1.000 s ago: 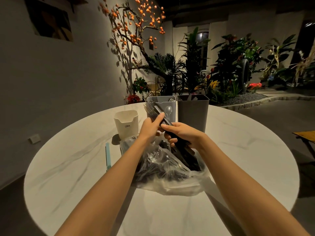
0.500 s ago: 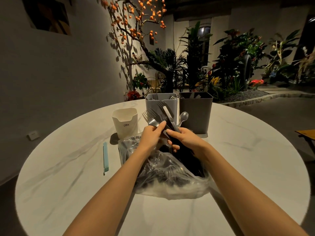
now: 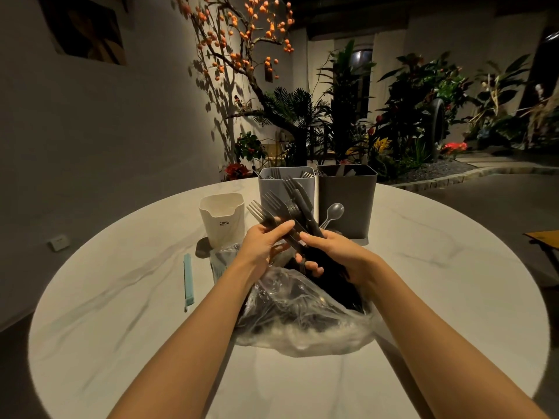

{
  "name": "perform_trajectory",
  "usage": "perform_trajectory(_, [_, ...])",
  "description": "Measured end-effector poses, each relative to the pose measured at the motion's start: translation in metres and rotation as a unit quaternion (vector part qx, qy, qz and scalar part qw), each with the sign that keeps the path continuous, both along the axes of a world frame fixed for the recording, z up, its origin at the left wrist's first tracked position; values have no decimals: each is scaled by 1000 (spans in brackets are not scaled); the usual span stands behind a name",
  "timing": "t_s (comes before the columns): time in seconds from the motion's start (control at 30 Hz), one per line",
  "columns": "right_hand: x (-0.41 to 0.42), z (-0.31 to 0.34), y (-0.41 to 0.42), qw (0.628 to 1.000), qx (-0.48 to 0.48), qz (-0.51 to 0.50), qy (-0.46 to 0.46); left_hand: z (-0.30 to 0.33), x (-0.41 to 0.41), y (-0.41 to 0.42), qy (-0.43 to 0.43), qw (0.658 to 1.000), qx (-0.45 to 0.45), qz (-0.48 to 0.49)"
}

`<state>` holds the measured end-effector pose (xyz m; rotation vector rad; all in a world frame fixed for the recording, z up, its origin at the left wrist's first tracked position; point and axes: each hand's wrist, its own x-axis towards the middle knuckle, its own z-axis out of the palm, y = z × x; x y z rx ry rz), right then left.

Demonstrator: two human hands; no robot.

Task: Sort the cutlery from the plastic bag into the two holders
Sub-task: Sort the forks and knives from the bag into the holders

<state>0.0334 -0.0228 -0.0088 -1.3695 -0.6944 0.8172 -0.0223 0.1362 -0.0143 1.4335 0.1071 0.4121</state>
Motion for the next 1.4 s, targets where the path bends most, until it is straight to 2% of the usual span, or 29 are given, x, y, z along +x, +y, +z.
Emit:
perform_trajectory(0.3, [0,-1,2,1000,-6,12,-15,2,-2,-8,2,988,84,127])
perform_trajectory(0.37, [1,-1,2,1000,-3,11,-18,2,-3,-9,-2,990,111,87])
perform_trajectory(0.43, [3,-2,0,1000,6,-5,-26,1,-3,-8,6,993,120,0])
perform_trajectory(0.5, [5,-2,-1,999,9,-20,-35,0,-2,-5,18,994,110,-20])
perform_trajectory(0.63, [2,0,-1,999,-11,-28,-40,-3,3,-7,16,993,85,77])
perform_trajectory(0.8, [2,-2,2,998,-25,-49,-26,7,-3,-11,-33,980,-47,191])
perform_trajectory(1.03, [9,-3,-2,998,-41,2,-49,15,-7,-18,-91,980,-59,167])
perform_trajectory(1.17, [9,1,0,992,-70,-3,-102,17,-3,-17,-72,986,5,152])
perform_trajectory(1.3, [1,3,6,969,-124,-73,-202,16,-2,-19,-27,990,45,128])
perform_trajectory(1.4, [-5,1,11,959,-144,-87,-230,13,-1,-23,-1,989,57,134])
